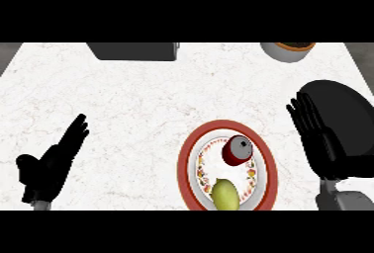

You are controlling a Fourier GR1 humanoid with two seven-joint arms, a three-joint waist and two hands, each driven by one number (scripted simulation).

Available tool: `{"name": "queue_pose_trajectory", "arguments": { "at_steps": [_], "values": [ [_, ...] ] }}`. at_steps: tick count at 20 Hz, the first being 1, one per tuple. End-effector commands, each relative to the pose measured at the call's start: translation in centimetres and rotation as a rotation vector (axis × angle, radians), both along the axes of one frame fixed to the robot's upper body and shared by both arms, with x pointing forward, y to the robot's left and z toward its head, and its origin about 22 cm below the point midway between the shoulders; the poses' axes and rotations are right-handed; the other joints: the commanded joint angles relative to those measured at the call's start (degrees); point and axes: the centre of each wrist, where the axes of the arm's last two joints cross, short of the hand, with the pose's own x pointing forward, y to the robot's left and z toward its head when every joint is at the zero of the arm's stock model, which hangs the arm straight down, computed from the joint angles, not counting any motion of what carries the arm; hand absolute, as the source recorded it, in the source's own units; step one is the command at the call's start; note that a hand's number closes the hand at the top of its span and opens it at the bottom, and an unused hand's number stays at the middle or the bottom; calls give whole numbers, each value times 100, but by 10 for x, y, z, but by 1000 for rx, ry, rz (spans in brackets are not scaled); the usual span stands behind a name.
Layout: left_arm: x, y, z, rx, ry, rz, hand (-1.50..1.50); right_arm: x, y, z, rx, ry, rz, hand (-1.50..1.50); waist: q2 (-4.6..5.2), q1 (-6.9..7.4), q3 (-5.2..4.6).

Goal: Pick the can from the plate and place it in the pan

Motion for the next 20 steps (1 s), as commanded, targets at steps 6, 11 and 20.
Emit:
{"name": "queue_pose_trajectory", "arguments": {
  "at_steps": [6,11,20],
  "values": [
    [42,-20,53,116,-194,-177,0,83,7,54,-379,305,132,-150,-83,247,99],
    [43,-38,36,48,-131,-196,0,65,25,1,-784,159,-63,150,-124,81,110],
    [44,-35,34,70,-93,-196,0,71,30,28,-1022,307,143,-150,-172,35,100]
  ]
}}
